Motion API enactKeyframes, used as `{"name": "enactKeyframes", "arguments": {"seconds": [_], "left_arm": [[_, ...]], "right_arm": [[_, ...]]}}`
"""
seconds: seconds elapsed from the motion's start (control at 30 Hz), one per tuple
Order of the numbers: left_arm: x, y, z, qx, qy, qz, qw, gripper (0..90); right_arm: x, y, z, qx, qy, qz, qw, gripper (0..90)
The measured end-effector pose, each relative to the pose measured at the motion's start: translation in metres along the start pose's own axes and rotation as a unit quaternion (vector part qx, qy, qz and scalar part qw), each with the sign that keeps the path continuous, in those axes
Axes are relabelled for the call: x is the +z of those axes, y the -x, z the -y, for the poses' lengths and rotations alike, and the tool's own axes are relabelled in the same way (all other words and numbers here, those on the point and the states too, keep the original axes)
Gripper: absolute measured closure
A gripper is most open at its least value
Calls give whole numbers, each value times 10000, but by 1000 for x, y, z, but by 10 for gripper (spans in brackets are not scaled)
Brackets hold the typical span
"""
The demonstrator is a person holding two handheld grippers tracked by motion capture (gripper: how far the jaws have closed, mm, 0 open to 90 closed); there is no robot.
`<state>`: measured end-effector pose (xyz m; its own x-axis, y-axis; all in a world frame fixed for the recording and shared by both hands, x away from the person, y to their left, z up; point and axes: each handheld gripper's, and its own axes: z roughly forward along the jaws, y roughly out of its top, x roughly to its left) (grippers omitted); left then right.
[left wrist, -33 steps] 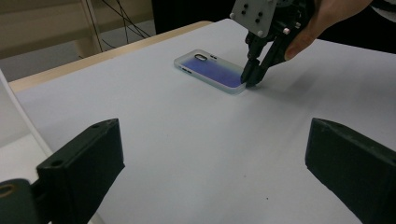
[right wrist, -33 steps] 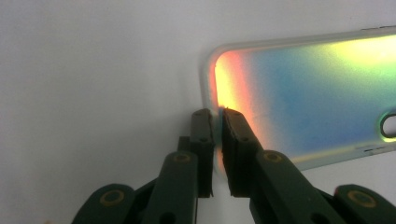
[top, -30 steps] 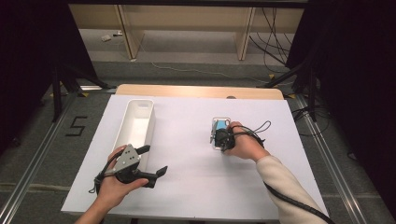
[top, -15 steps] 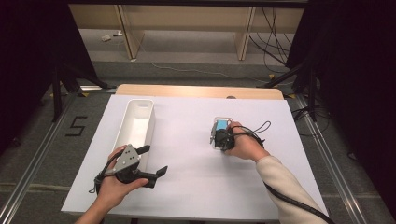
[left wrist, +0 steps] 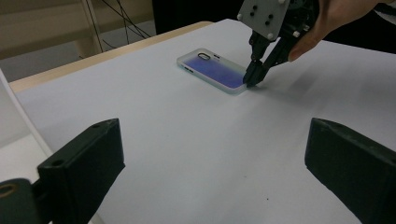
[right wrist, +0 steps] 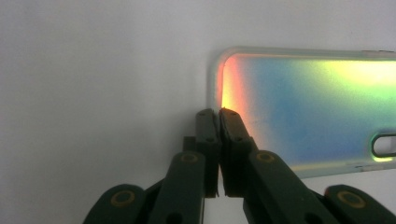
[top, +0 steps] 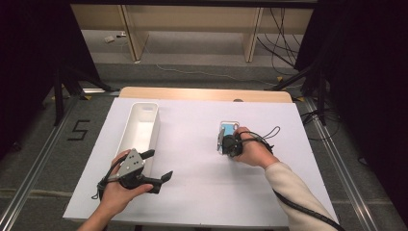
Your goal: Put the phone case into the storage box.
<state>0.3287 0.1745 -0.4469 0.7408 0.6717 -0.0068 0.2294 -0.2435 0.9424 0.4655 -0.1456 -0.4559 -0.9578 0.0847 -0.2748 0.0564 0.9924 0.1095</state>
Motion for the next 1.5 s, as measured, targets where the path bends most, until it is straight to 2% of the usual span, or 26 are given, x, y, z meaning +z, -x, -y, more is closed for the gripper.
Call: {"name": "enactKeyframes", "arguments": {"seconds": [0.07,0.13,0.2,0.37,0.43,0.57,0.67,0.77,0.8,0.9,1.07,1.1,1.13,1.2,1.3,1.37,1.43,1.47,1.5], "left_arm": [[0,0,0,-15,-2,2,10000,40],[0,0,0,-8,-1,0,10000,41],[0,0,0,-9,-1,1,10000,41],[0,0,0,-1,2,-3,10000,41],[0,0,0,-11,1,-3,10000,42],[0,0,0,-18,2,-5,10000,43],[0,0,0,-18,1,-6,10000,45],[0,0,0,-17,2,-9,10000,46],[0,0,0,-14,5,-13,10000,47],[0,0,0,-19,3,-13,10000,47],[0,0,0,-20,3,-17,10000,48],[0,0,0,-19,2,-16,10000,48],[0,0,0,-14,1,-20,10000,49],[0,0,0,-21,0,-21,10000,50],[1,0,0,-31,-2,-31,10000,51],[1,0,-1,-27,-16,-35,10000,51],[1,0,-1,-44,-24,-32,10000,52],[2,0,-1,12,-3,-14,10000,52],[1,1,-1,-30,-19,-21,10000,52]], "right_arm": [[-1,-1,0,32,4,27,10000,885],[-1,-1,1,-105,49,62,9999,888],[-3,-3,1,-5,75,56,10000,889],[-7,-5,3,-78,118,162,9998,890],[-10,-7,3,-179,190,243,9994,891],[-13,-12,4,-134,209,279,9993,891],[-18,-16,4,-277,310,376,9984,891],[-21,-19,5,-252,355,409,9982,891],[-22,-18,5,-351,384,419,9978,891],[-26,-24,7,-281,471,431,9976,891],[-31,-31,9,-375,564,521,9963,891],[-32,-34,10,-315,581,517,9965,891],[-33,-34,11,-402,625,554,9957,891],[-34,-38,12,-365,661,571,9955,891],[-37,-42,13,-391,733,563,9950,891],[-38,-46,13,-287,822,514,9949,891],[-39,-49,13,-301,847,538,9945,891],[-39,-50,12,-334,877,503,9943,891],[-40,-52,11,-330,897,546,9939,892]]}}
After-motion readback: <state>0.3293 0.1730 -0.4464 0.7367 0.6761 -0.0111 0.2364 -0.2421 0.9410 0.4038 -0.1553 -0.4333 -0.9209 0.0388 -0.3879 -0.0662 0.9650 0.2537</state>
